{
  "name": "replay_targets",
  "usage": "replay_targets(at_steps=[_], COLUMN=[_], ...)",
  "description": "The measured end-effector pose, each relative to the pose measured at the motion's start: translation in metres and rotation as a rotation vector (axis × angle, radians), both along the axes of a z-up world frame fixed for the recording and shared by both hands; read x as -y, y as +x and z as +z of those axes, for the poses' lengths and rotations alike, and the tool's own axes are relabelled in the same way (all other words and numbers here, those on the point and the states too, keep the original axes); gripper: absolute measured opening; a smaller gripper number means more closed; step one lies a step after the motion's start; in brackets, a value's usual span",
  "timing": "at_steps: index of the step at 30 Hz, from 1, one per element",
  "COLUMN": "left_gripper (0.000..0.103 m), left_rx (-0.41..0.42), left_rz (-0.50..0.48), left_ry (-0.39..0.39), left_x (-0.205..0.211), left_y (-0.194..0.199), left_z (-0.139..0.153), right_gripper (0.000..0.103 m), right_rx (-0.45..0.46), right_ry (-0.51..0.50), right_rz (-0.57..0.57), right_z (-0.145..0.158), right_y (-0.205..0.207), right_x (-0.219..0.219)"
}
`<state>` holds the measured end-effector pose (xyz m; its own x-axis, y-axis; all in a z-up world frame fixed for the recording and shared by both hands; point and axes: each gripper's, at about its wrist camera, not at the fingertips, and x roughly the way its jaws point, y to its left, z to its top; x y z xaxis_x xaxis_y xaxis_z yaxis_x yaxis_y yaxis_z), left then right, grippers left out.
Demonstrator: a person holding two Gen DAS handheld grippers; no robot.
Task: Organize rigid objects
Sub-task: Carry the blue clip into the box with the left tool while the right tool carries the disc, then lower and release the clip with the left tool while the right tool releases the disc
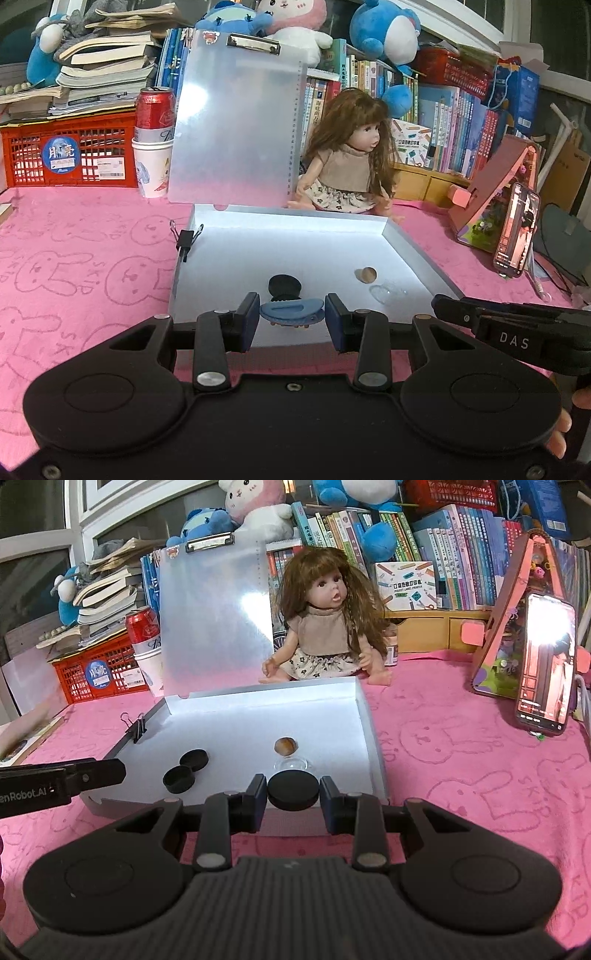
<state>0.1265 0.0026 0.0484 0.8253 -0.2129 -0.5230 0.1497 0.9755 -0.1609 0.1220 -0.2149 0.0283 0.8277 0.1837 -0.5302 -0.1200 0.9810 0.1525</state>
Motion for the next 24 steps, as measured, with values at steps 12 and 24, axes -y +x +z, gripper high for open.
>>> replay_targets(at_steps=[12,24], left_gripper=[0.037,0.037], left_rx=[-0.057,-0.149], left_rz=[-0.023,0.007], left_ry=[-0.001,-0.034], left_x=[0.005,0.008], left_y=[0.056,0.123], left_z=[0.007,0.002], right_gripper=[0.035,0.036], right_rx=[-0.083,-0.203], right_ry=[0.046,0.071], right_rz=[0.025,0.015], right_z=[0.014,0.011], right_y=[0.053,0.120], right_x=[0.001,-0.007])
